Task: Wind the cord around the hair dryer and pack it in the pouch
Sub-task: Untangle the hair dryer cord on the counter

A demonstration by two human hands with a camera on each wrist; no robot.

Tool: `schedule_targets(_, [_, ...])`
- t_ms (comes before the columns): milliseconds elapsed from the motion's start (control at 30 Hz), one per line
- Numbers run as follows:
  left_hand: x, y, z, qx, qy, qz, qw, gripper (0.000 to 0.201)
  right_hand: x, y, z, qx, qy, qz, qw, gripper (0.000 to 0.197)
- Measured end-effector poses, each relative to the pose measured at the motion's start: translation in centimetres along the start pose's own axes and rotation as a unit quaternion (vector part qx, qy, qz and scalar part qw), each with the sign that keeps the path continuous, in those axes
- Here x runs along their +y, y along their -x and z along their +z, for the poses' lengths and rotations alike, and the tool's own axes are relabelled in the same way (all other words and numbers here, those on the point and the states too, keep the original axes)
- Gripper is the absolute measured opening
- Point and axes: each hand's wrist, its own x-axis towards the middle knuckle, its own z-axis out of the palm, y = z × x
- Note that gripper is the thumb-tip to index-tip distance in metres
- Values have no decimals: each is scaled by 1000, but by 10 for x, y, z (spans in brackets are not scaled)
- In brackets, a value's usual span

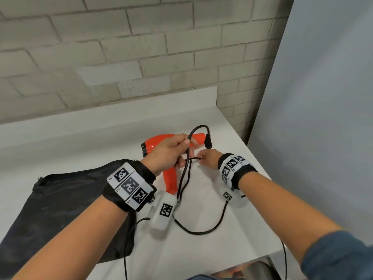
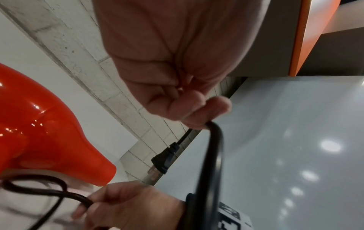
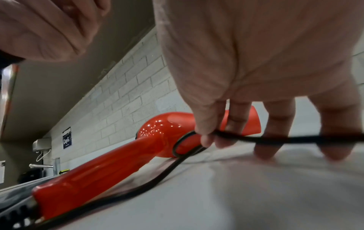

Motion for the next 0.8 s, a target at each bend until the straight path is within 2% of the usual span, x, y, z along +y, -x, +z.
schedule_targets(100, [-2,-2,-5,14,9,-15,1000,25,2,-5,-6,34,-121,26,992,24])
schedule_targets(167, [-4,-3,-7,29,25,-27,999,25,9,0,-16,69,-252,46,964,18])
schedule_targets(267, [-9,-5,-5,66,57,-30,996,24,27,15,-33,122,-434,81,889,27])
schedule_targets(333, [-13,-7,-1,96,79,-19,992,22,41,28,-41,163,-515,112,834,26])
schedule_targets(467, [-22,-7,11,116,62,25,991,23,67,46,-50,215,-597,207,744,19])
schedule_targets(500, [-25,-7,15,108,52,27,992,23,73,52,-50,209,-596,235,739,17])
schedule_targets(533, [-28,-6,19,98,38,25,994,24,78,55,-49,201,-572,251,755,12])
schedule_targets(567, [-31,-5,23,86,20,23,996,24,85,58,-46,192,-509,261,797,15])
schedule_targets(633, [-38,-2,32,67,-26,14,997,22,97,62,-40,131,-310,264,904,35])
schedule_targets(667, [-40,0,37,57,-55,12,997,20,99,65,-38,102,-210,266,935,36])
schedule_targets(733, [-45,3,43,29,-160,30,986,15,100,68,-36,65,-39,270,960,29])
schedule_targets(800, [-50,4,48,-22,-306,63,950,20,97,72,-37,54,34,268,961,22])
